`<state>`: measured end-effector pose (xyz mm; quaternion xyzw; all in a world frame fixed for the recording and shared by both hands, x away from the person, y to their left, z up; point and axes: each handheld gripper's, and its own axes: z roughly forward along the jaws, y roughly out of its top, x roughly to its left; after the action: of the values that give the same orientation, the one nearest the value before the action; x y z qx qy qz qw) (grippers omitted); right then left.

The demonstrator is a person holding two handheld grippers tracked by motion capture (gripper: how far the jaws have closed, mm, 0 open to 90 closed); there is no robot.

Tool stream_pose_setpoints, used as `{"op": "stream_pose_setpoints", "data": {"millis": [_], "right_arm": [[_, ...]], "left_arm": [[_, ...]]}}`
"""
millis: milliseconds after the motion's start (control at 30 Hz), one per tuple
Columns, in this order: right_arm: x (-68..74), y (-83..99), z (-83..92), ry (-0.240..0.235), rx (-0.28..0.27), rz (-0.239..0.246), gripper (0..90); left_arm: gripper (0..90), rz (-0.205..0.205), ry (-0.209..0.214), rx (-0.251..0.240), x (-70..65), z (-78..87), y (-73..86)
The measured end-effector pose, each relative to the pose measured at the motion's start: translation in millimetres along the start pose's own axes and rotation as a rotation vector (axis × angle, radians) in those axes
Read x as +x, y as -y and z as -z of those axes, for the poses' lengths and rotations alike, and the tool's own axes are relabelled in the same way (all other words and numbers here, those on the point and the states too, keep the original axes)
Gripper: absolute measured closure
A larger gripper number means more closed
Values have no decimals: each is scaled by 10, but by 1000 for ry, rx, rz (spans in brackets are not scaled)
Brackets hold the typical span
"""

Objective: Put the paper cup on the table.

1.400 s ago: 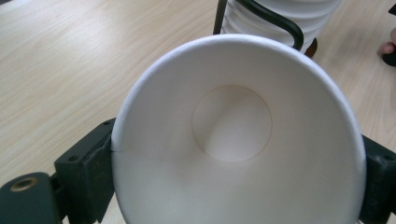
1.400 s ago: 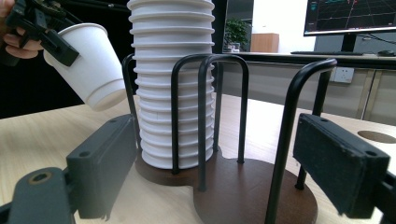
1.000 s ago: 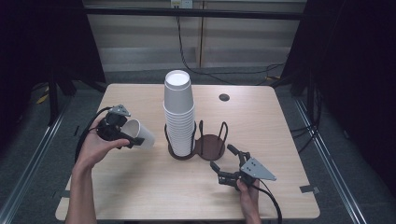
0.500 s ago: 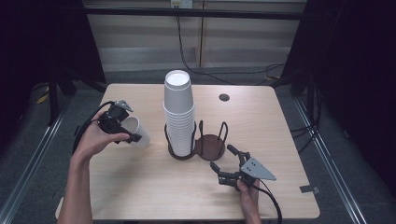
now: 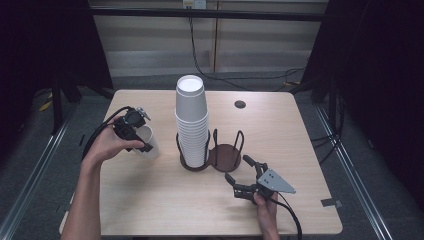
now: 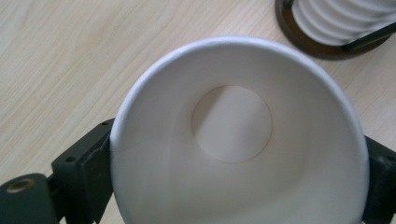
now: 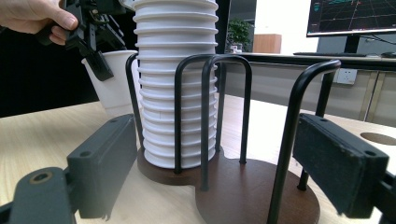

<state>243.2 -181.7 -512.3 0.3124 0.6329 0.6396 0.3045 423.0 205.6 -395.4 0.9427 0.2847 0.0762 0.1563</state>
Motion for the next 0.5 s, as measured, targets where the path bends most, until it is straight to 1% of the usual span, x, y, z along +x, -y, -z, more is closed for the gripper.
{"op": "stream_pose_setpoints", "data": {"millis": [100, 133, 167, 333, 367, 433, 467, 500], "right_arm": [[2, 0, 0, 1, 0, 0, 133], [3, 0, 1, 1, 0, 0, 133], [3, 0, 1, 2, 0, 0, 133], [3, 0, 0, 0, 0, 0, 133], [2, 0, 0, 2, 0, 0, 133], [0, 0, 0, 1, 0, 0, 133], [1, 0, 0, 2, 0, 0, 133], [2, 0, 0, 2, 0, 0, 133]], "left_arm": [[78, -3, -20, 10, 4, -27, -37], [78, -7, -16, 8, 6, -37, -44], [77, -12, -11, 20, 7, -51, -50], [72, -10, -20, 52, 18, -141, -55], [71, -19, -25, 59, 20, -150, -60], [68, -19, -39, 49, 2, -162, -68], [67, -28, -39, 54, -2, -160, -75], [65, -25, -41, 41, -13, -173, -77]]}}
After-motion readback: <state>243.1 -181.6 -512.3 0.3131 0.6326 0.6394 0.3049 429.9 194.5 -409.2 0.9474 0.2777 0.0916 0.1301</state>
